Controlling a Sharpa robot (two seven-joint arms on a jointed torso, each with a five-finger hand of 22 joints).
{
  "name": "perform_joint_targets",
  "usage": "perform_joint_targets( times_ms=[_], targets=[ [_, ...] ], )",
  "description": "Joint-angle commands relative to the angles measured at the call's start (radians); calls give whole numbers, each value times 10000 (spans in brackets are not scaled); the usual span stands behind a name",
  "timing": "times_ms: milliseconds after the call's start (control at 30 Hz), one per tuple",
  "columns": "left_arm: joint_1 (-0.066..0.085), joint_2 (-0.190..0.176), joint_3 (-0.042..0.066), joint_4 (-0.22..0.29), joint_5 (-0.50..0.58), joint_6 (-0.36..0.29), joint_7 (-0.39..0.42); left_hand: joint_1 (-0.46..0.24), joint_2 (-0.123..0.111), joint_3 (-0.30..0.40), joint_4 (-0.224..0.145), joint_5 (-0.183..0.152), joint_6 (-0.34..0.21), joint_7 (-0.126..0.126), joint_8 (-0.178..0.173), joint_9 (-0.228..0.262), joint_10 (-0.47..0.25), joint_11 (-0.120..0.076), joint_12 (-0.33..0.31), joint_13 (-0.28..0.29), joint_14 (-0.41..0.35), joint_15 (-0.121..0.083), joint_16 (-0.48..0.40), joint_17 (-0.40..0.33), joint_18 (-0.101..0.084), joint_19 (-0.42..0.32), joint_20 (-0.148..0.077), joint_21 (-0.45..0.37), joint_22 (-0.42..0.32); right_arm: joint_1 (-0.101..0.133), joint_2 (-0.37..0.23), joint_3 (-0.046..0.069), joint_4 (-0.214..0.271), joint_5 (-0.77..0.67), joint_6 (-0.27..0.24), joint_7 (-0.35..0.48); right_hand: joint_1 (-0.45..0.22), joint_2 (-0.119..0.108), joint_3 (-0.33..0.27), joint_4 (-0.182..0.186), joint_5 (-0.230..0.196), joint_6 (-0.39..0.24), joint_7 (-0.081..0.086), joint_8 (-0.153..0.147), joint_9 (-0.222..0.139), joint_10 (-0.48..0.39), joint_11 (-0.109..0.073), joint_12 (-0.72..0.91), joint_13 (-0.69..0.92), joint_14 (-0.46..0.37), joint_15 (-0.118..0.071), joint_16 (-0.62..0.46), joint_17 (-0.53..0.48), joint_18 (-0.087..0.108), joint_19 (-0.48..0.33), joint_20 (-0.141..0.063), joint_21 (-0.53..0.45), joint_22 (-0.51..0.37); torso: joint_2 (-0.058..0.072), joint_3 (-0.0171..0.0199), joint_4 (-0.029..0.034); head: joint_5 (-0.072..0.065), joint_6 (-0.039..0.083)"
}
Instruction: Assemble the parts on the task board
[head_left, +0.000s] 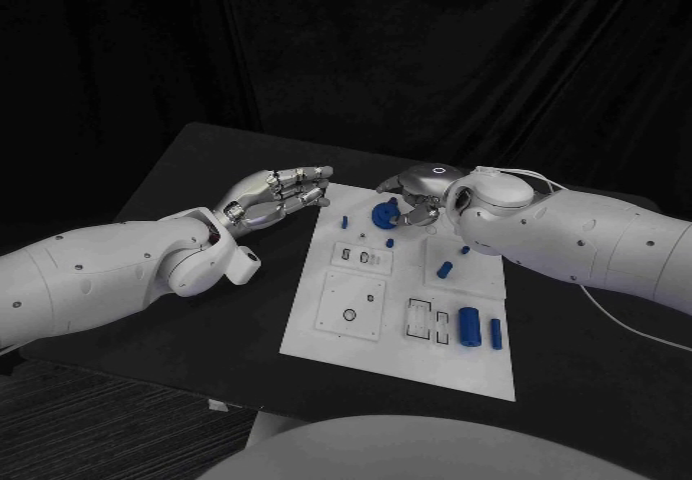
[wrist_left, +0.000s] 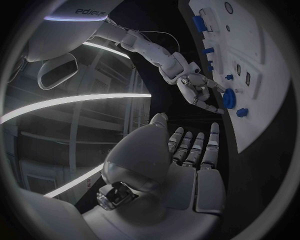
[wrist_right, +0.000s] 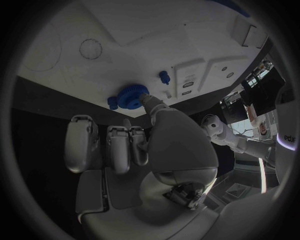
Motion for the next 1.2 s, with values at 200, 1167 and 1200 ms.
perform_joint_targets(
  times_ms=[200, 1167, 1200],
  targets=[
    [-20, 3, 10, 4, 63, 120, 957, 178, -12, 23, -11, 123, -24, 121, 108, 89, 36, -70, 198, -93, 63, 54, 175, -85, -229, 88, 1, -6, -51, -23, -152, 3, 84, -15, -180, 125, -337, 136, 113, -91, -199, -882, -57, -184, -418, 1217, -110, 166, 2636, 1033, -100, 165, 2642, 287, -56, -150, -267, 1898, 0, 4, -2, 21, -1],
    [-40, 32, 10, -36, 63, 162, 936, 199, -11, 59, -8, 133, 14, 134, 120, 92, 97, 1, 334, -75, 68, 29, 185, -84, -235, 97, 0, -5, -52, -27, -240, 2, 33, -14, 486, 110, -1453, 564, -343, 888, -652, 2322, -230, 528, -208, 1217, -263, 166, 2636, 1033, -238, 165, 2642, 289, 1, -288, -411, 1952, -1, 4, 1, 27, -1],
    [-42, 36, 10, -37, 63, 167, 936, 202, -11, 67, -6, 134, 14, 134, 120, 91, 110, 31, 354, -72, 71, 24, 190, -83, -237, 99, 0, -4, -53, -27, -242, 2, 32, -14, 506, 103, -1514, 587, -356, 949, -657, 2458, -199, 559, -196, 1217, -242, 166, 2636, 1033, -226, 165, 2642, 287, 3, -283, -415, 1957, -1, 2, 1, 26, -1]
  ],
)
